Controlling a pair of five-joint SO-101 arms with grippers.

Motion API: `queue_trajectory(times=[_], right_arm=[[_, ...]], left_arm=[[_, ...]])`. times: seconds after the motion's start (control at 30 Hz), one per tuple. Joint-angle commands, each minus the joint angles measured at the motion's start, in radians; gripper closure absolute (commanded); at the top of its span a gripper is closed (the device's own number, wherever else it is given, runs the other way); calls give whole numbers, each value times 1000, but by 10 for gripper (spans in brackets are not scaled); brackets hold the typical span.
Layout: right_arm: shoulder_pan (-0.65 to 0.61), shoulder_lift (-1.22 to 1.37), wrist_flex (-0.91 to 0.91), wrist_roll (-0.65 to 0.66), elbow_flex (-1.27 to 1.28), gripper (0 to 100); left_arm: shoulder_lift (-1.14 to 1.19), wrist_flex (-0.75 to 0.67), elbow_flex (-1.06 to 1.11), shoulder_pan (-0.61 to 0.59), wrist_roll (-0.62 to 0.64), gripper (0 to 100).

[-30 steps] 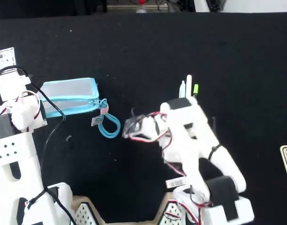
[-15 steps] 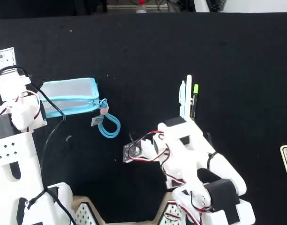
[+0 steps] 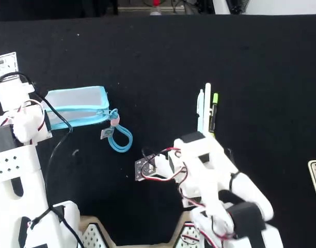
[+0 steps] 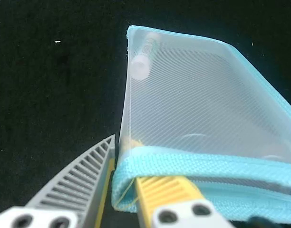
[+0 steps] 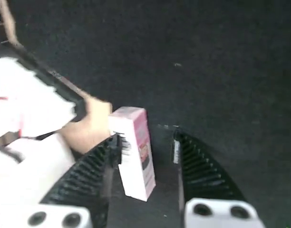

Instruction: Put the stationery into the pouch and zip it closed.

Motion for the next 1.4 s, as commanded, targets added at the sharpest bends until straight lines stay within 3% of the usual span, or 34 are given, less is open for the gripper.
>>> queue_trajectory(times=[0.0,0.27,0.63,0.8,0.93,1.03,1.1,1.37], right_arm=[[83,-31,-216,3,-22,839],[144,-90,-229,-132,-105,839],[138,-361,-25,-126,-108,839],[144,-420,150,115,-73,839],[184,-420,157,324,-50,836],[245,-421,152,546,-36,748],[270,-421,115,580,-27,701],[285,-421,-107,612,147,717]], left_arm=[[-12,-15,-56,-13,9,970],[-12,-15,-56,-13,9,970],[-12,-15,-56,-13,9,970],[-12,-15,-56,-13,9,970],[-12,-15,-56,-13,9,970],[-12,-15,-56,-13,9,970],[-12,-14,-56,-13,9,970],[-12,-14,-56,-13,9,970]])
